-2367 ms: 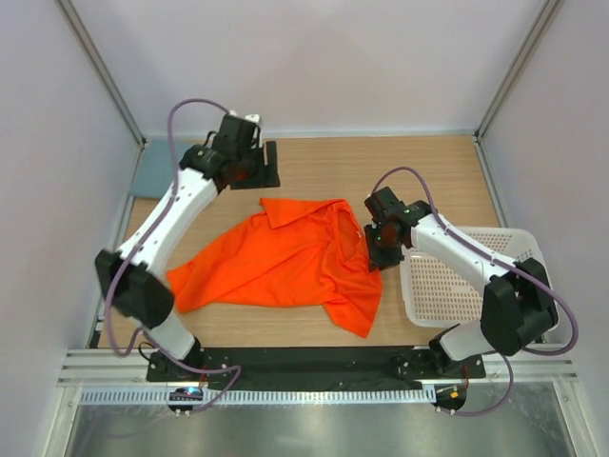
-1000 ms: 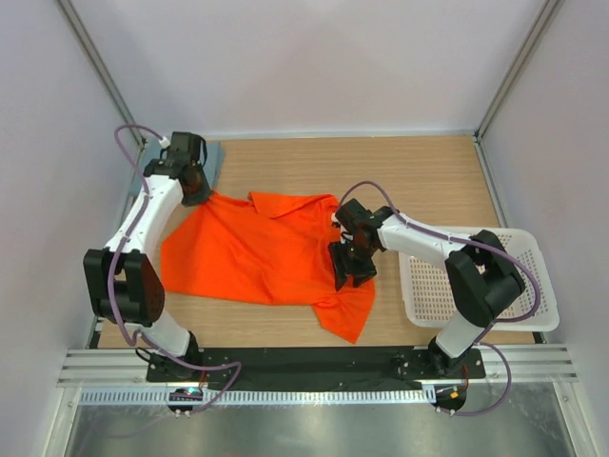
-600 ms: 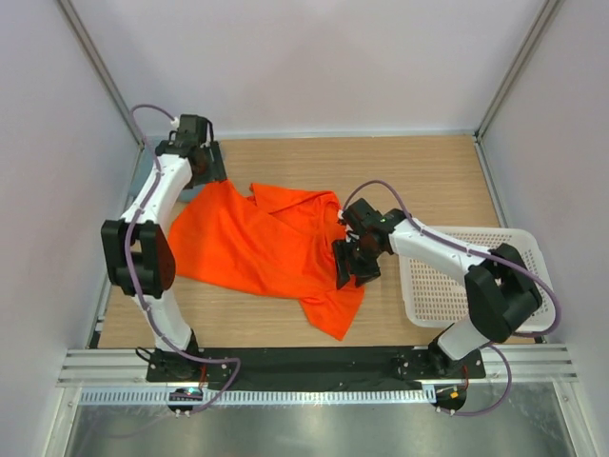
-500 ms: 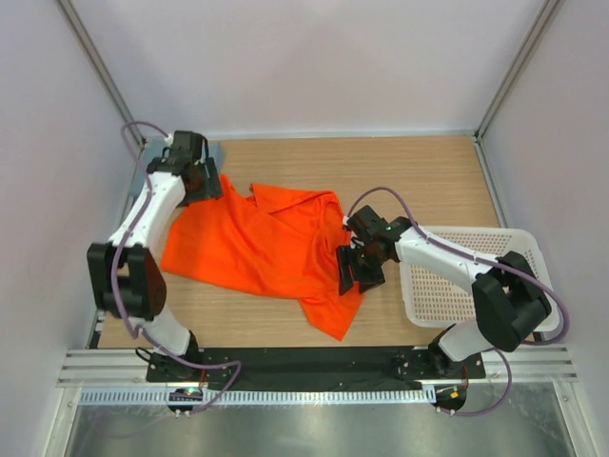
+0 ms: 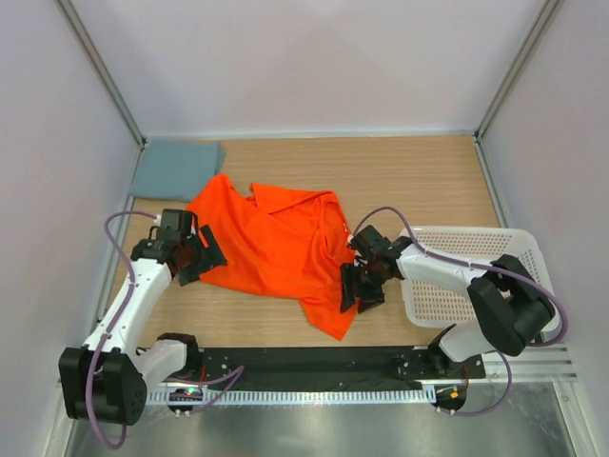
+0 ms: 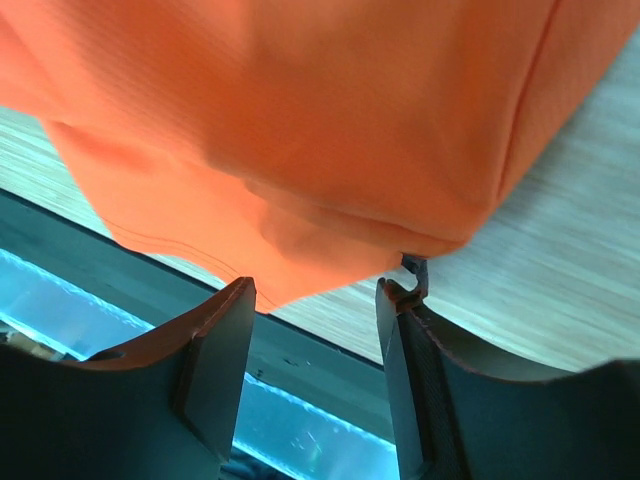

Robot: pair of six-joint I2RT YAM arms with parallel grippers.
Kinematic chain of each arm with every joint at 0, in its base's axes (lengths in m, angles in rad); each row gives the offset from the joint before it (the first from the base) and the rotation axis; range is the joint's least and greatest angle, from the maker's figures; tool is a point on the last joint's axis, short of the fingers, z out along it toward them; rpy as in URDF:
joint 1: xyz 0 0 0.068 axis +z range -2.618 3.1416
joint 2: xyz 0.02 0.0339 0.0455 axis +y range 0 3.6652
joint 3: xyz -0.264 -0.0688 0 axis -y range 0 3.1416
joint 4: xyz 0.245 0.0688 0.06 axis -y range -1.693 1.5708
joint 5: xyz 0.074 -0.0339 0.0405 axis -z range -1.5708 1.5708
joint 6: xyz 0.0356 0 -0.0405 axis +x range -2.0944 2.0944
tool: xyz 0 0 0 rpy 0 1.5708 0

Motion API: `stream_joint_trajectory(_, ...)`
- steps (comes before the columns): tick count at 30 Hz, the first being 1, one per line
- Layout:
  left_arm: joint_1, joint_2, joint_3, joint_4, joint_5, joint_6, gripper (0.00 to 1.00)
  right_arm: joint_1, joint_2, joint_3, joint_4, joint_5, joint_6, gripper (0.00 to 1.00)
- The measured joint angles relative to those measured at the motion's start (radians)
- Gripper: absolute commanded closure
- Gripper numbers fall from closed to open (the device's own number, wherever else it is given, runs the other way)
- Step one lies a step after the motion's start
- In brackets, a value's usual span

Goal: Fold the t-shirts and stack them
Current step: Flatten the tshirt out

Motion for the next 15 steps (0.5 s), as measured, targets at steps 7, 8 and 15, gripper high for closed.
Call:
stream_joint_trajectory(7, 0.005, 0.115, -0.030, 0.055, 0.060, -0.109, 0.20, 0.001, 0.000, -0.028, 0.093, -0.009, 0.051, 0.44)
stream_joint_trajectory(8, 0.005, 0.134, -0.030, 0.058, 0.061, -0.120, 0.20, 0.001, 0.000, -0.039, 0.105, -0.012, 0.058, 0.45)
stream_joint_trajectory(15, 0.082, 0.182, -0.056, 0.094, 0.000, -0.189, 0.28, 0.002, 0.000, -0.056, 0.130, -0.036, 0.091, 0.45)
